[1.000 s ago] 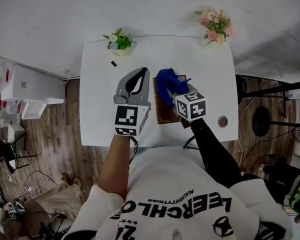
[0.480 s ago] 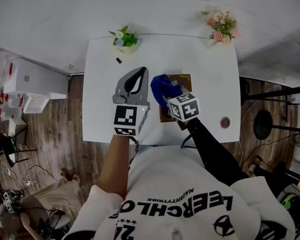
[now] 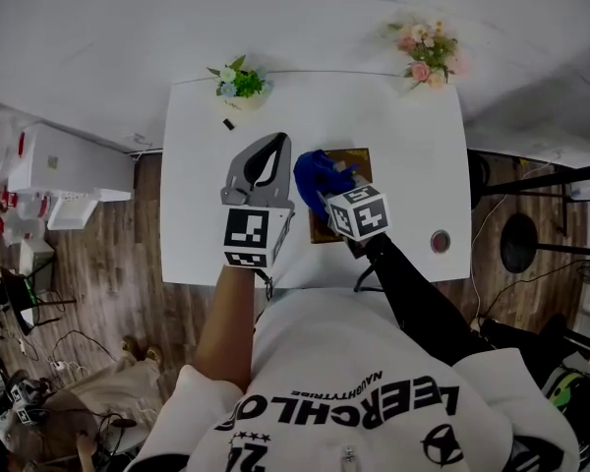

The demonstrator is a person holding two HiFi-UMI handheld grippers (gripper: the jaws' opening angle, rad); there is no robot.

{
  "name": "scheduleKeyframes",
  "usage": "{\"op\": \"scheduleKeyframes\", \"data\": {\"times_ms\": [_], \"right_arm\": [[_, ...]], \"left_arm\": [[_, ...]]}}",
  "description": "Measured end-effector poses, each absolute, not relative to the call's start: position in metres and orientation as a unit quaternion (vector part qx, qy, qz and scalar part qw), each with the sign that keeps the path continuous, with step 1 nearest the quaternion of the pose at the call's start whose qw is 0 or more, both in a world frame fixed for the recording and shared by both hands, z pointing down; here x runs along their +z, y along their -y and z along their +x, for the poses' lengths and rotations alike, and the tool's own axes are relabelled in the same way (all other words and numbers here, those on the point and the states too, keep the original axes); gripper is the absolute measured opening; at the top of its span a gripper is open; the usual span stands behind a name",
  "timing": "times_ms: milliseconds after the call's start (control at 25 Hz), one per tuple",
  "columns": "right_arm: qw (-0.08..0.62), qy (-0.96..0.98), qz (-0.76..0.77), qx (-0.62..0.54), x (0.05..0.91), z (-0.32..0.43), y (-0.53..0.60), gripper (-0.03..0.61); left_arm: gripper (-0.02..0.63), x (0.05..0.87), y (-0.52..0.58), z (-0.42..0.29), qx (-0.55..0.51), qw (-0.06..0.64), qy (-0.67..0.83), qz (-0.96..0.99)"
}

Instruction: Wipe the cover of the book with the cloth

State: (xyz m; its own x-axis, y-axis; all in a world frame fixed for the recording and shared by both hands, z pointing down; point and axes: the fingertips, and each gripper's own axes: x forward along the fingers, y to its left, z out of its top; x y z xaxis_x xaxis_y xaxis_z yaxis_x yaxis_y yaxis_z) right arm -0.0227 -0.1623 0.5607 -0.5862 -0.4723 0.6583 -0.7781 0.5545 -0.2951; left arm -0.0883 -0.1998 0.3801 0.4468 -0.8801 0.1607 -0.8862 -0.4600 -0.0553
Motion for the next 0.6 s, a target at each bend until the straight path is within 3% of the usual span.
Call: {"op": "scheduleKeyframes", "data": {"times_ms": [600], "right_arm": [[0.267, 0.825, 0.406, 0.290, 0.568, 0.022, 0.167, 0.087]], "left_arm": [[0.058, 0.383, 0.202, -0.058, 0.089, 0.016, 0.496, 0.864]]}}
